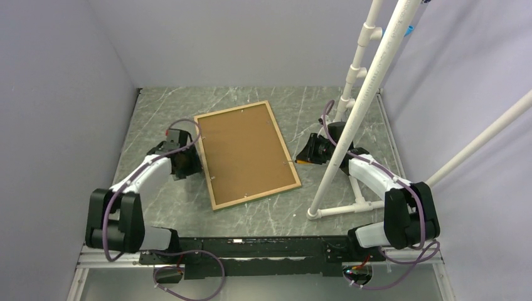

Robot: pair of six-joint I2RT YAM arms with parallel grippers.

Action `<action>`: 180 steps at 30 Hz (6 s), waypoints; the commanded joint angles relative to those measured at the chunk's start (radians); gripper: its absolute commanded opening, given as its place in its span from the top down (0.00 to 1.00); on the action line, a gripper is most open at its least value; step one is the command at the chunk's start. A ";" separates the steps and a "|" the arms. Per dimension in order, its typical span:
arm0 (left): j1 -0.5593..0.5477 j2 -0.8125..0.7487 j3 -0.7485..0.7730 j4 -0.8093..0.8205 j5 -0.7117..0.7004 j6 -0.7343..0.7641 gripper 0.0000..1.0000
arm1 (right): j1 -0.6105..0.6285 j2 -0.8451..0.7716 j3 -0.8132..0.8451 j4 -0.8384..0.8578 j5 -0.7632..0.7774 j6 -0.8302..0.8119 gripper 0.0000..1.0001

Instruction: Take the photo out of the frame

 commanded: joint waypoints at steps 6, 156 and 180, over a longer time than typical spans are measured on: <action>-0.055 -0.322 -0.032 -0.036 0.200 -0.442 0.33 | 0.003 -0.072 -0.010 0.018 -0.012 -0.007 1.00; -0.306 0.153 -0.142 0.092 -0.051 -0.489 1.00 | 0.004 -0.262 -0.067 -0.074 -0.030 -0.029 1.00; -0.061 0.093 0.059 -0.113 -0.170 0.017 1.00 | 0.004 -0.212 0.003 -0.105 0.008 -0.022 1.00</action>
